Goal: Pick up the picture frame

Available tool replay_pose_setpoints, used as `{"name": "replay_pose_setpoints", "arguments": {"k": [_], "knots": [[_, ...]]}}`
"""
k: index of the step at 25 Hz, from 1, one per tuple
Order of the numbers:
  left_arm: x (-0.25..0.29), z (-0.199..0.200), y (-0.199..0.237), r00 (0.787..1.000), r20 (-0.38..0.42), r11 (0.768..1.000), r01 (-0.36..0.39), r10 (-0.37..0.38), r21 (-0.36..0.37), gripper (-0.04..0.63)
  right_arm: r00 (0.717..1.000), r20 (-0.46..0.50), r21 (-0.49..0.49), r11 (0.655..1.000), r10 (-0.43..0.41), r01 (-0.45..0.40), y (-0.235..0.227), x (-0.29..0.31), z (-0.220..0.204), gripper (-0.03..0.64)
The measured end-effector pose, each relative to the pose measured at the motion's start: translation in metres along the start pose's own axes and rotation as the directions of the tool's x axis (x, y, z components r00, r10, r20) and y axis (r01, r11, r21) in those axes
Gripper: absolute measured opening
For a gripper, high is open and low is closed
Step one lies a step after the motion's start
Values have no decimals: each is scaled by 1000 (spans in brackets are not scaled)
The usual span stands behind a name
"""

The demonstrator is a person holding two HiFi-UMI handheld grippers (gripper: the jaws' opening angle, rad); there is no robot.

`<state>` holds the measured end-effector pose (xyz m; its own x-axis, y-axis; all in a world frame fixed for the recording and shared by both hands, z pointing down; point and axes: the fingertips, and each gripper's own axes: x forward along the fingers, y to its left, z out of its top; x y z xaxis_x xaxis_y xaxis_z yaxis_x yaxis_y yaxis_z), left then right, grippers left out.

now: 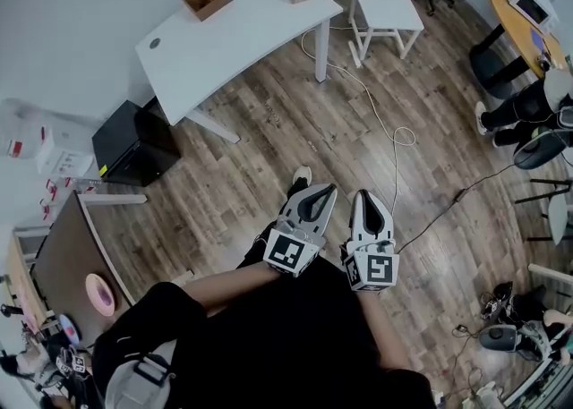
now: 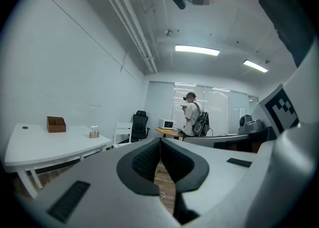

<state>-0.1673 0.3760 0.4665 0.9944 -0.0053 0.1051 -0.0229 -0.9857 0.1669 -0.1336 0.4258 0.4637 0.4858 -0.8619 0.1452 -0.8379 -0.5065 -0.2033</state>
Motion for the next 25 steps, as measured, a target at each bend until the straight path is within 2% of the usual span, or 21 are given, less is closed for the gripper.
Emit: {"name": "replay_pose_setpoints", "arguments": {"k": [2,5,10,12,17,20,25], "knots": [[27,4,21,1000,-7,1000,10,-10,-21,15,1000,-20,-25,1000,7,-8,-6,34,5,35],[67,18,65,999,-29,1000,20,-20,0,15,998,-59,-50,999,16,-19,-12,94,14,35],[114,37,149,999,-30,999,-43,42,-15,15,991,-117,-68,995,60,-68,-17,181,22,35],[126,49,181,997,-42,998,-65,64,-17,15,988,-131,-61,994,78,-87,-15,213,28,35],[148,59,245,995,5,992,-94,95,-89,15,986,-138,-78,991,95,-106,-8,283,46,35],[159,73,275,993,23,989,-117,119,-86,15,987,-140,-63,994,81,-91,-10,312,55,35],[170,88,312,989,48,988,-135,139,-69,15,993,-103,-106,992,55,-66,-15,349,77,35]]}}
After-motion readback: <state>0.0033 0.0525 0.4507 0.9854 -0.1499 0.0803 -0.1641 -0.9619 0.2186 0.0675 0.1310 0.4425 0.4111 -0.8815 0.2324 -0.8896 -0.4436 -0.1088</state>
